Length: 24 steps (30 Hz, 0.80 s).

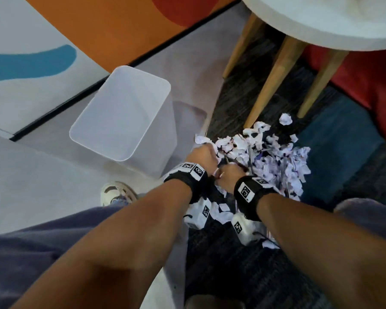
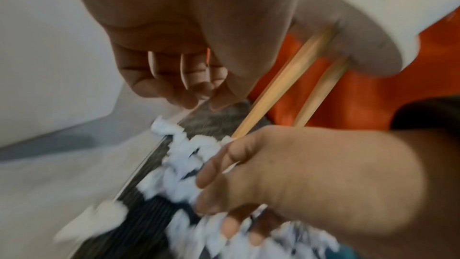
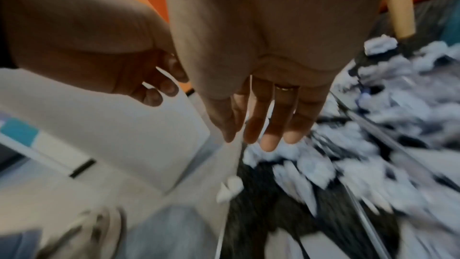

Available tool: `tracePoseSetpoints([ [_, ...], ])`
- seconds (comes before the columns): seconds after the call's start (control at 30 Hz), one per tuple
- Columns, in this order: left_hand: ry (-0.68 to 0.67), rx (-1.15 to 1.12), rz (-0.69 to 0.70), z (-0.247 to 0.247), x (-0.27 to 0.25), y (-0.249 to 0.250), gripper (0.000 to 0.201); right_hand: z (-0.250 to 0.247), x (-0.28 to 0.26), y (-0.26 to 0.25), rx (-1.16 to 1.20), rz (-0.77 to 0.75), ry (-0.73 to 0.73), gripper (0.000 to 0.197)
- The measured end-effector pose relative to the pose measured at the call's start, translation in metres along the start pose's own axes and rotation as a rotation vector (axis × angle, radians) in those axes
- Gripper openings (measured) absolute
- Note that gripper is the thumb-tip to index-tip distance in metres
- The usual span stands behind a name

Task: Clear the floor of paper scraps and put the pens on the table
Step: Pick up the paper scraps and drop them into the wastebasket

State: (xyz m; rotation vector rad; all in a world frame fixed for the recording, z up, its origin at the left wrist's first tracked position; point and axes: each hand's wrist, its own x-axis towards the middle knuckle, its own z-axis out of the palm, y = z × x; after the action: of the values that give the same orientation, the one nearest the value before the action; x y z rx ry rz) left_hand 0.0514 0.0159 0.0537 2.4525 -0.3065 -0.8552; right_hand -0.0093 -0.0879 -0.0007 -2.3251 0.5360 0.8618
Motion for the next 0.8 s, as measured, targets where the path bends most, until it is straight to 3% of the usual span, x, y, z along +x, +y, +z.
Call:
tracePoseSetpoints([
  [0.1, -0.132, 0.096, -0.1, 0.042, 0.008, -0.036, 0.025, 0.043, 0.01, 0.031, -0.04, 0.02, -0.125, 0.009],
  [0.23, -0.23, 0.109, -0.183, 0.074, 0.018, -0.077, 0.022, 0.073, 0.019, 0.056, -0.069, 0.103, -0.186, 0.021],
  [0.33, -0.211, 0.198, -0.14, 0.089, 0.025, -0.093, 0.025, 0.083, 0.026, 0.061, -0.077, 0.084, -0.225, 0.023],
  [0.47, -0.122, 0.239, -0.078, 0.104, 0.035, -0.107, 0.049, 0.098, 0.029, 0.071, -0.117, 0.029, -0.087, 0.042],
  [0.53, -0.148, 0.229, -0.08, 0.107, 0.042, -0.112, 0.054, 0.106, 0.029, 0.075, -0.18, 0.002, -0.103, 0.052],
  [0.67, -0.253, 0.239, -0.078, 0.116, 0.05, -0.114, 0.045, 0.121, 0.032, 0.08, -0.292, -0.046, -0.128, 0.059],
  [0.8, -0.24, 0.261, -0.118, 0.125, 0.052, -0.115, 0.034, 0.128, 0.039, 0.083, -0.3, -0.11, -0.189, 0.051],
])
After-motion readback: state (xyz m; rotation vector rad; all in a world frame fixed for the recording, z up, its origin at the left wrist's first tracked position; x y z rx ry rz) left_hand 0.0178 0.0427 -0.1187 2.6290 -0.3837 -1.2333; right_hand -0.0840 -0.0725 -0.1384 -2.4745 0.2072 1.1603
